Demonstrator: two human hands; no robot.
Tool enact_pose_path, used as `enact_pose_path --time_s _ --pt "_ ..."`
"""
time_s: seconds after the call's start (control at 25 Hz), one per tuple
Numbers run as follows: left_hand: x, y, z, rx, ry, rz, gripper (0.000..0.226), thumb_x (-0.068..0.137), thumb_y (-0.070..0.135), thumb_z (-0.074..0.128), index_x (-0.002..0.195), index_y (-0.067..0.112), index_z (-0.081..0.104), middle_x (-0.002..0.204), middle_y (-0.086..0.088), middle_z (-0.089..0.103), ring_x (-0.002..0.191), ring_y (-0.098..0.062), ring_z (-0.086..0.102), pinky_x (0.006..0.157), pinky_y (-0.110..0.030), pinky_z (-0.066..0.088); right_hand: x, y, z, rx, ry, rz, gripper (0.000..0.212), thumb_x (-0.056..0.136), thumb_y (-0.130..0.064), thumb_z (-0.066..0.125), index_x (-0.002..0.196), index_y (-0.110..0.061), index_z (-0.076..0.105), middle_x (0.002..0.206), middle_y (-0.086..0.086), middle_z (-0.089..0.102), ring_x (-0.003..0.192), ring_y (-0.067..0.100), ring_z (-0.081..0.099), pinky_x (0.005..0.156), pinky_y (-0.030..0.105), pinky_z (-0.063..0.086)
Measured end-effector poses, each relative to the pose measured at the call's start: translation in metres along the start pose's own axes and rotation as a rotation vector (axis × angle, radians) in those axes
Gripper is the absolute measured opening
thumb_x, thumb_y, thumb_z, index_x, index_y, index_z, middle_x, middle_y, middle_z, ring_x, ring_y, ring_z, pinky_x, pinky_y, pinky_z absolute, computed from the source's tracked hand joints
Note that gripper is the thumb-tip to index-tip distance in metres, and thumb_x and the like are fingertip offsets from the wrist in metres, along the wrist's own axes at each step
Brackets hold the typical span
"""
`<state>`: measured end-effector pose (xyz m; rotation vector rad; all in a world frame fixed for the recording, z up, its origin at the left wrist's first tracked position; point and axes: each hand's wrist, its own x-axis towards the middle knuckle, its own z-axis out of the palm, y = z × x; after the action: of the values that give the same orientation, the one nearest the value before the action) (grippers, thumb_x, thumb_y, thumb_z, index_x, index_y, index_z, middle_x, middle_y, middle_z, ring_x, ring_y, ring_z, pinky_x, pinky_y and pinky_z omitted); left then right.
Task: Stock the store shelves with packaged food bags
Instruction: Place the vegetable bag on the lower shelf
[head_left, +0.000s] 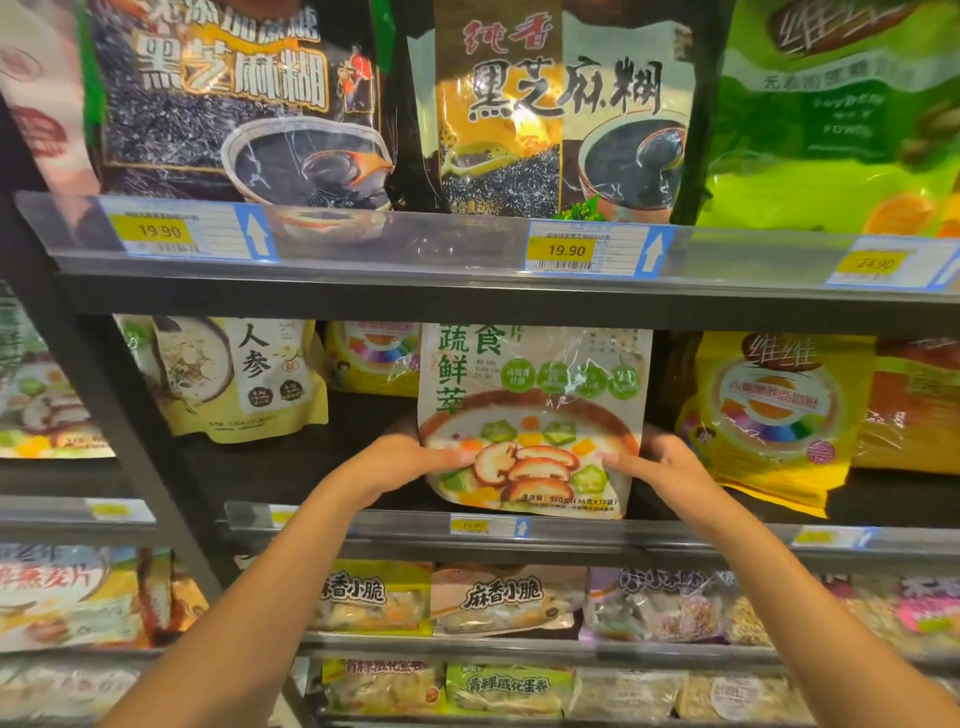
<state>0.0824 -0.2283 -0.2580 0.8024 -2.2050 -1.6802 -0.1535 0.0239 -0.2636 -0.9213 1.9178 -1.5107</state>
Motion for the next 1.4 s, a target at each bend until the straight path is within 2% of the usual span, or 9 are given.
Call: enact_pose_path --time_s 0.08,0.2,0.48,0.6,0.8,0.88,1.08,1.28,1.4 --pt "-0.007 0.001 -0.001 -0.017 0.009 -0.024 0.034 0.078 0.029 0.09 0.104 0.034 0.069 0.106 0.013 0.077 0.102 -0.005 0.073 0.087 -0.024 0.06 -0.006 0.002 0.002 0.023 0.019 -0.006 0.043 0.082 -0.031 0.086 0.117 -0.01 0.072 0.114 0.005 0.08 0.108 0.022 0.075 0.094 0.037 0.056" --pt "-0.018 0.006 -0.002 -0.032 -0.036 -0.035 0.029 0.08 0.027 0.089 0.105 0.025 0.074 0.106 0.006 0.081 0.105 -0.013 0.075 0.096 -0.036 0.061 -0.022 -0.006 0.008 0.095 0.048 -0.025 0.018 0.094 -0.01 0.071 0.112 -0.009 0.07 0.109 0.006 0.08 0.096 0.016 0.078 0.076 0.023 0.058" --pt "-0.08 0.016 0.0 -0.235 -0.186 0.025 0.041 0.094 0.017 0.074 0.13 0.029 0.062 0.12 0.005 0.078 0.107 -0.009 0.075 0.08 -0.024 0.061 -0.078 -0.027 0.035 0.235 0.06 -0.03 0.023 0.102 -0.02 0.061 0.12 -0.007 0.064 0.067 -0.012 0.073 0.057 0.0 0.068 0.063 0.02 0.056" --pt "-0.115 0.009 0.0 -0.33 -0.172 0.029 0.035 0.096 0.02 0.07 0.128 0.031 0.06 0.112 0.012 0.078 0.097 0.0 0.075 0.072 -0.017 0.059 -0.105 -0.028 0.063 0.262 0.08 0.012 0.044 0.086 -0.034 0.076 0.126 -0.02 0.064 0.102 0.004 0.082 0.09 0.025 0.079 0.09 0.05 0.06" --pt "-0.17 -0.024 -0.01 -0.553 -0.128 -0.04 0.056 0.083 0.051 0.073 0.133 0.026 0.067 0.124 -0.004 0.077 0.113 -0.023 0.074 0.103 -0.045 0.056 -0.156 -0.004 0.113 0.254 0.164 0.099 0.058 0.073 -0.027 0.086 0.125 -0.011 0.066 0.105 0.013 0.081 0.089 0.031 0.08 0.069 0.038 0.064" --pt "-0.195 -0.038 -0.015 -0.606 -0.098 -0.06 0.051 0.083 0.049 0.07 0.129 0.027 0.068 0.122 -0.006 0.078 0.111 -0.025 0.075 0.098 -0.045 0.059 -0.181 0.005 0.135 0.276 0.169 0.118 0.053 0.077 -0.023 0.085 0.125 -0.011 0.067 0.106 0.013 0.081 0.091 0.031 0.08 0.068 0.037 0.064" --pt "-0.263 -0.092 -0.04 -0.649 -0.031 -0.068 0.054 0.085 0.04 0.074 0.134 0.022 0.065 0.124 -0.007 0.077 0.115 -0.027 0.074 0.107 -0.051 0.053 -0.244 0.017 0.202 0.261 0.149 0.181 0.075 0.058 -0.044 0.099 0.121 -0.018 0.068 0.109 0.008 0.081 0.103 0.034 0.077 0.098 0.056 0.058" --pt "-0.331 -0.14 -0.076 -0.646 0.108 -0.111 0.078 0.069 0.052 0.089 0.136 0.021 0.064 0.119 -0.008 0.078 0.11 -0.031 0.075 0.105 -0.055 0.054 -0.292 0.008 0.273 0.263 0.102 0.24 0.06 0.068 -0.033 0.09 0.123 -0.021 0.067 0.112 0.007 0.081 0.102 0.033 0.077 0.097 0.058 0.058" --pt "-0.373 -0.164 -0.102 -0.703 0.182 -0.128 0.065 0.083 0.043 0.084 0.139 0.023 0.059 0.121 -0.007 0.078 0.11 -0.03 0.075 0.101 -0.052 0.057 -0.31 0.004 0.319 0.256 0.107 0.23 0.065 0.067 -0.035 0.091 0.123 -0.025 0.059 0.116 0.009 0.077 0.1 0.033 0.077 0.091 0.058 0.061"
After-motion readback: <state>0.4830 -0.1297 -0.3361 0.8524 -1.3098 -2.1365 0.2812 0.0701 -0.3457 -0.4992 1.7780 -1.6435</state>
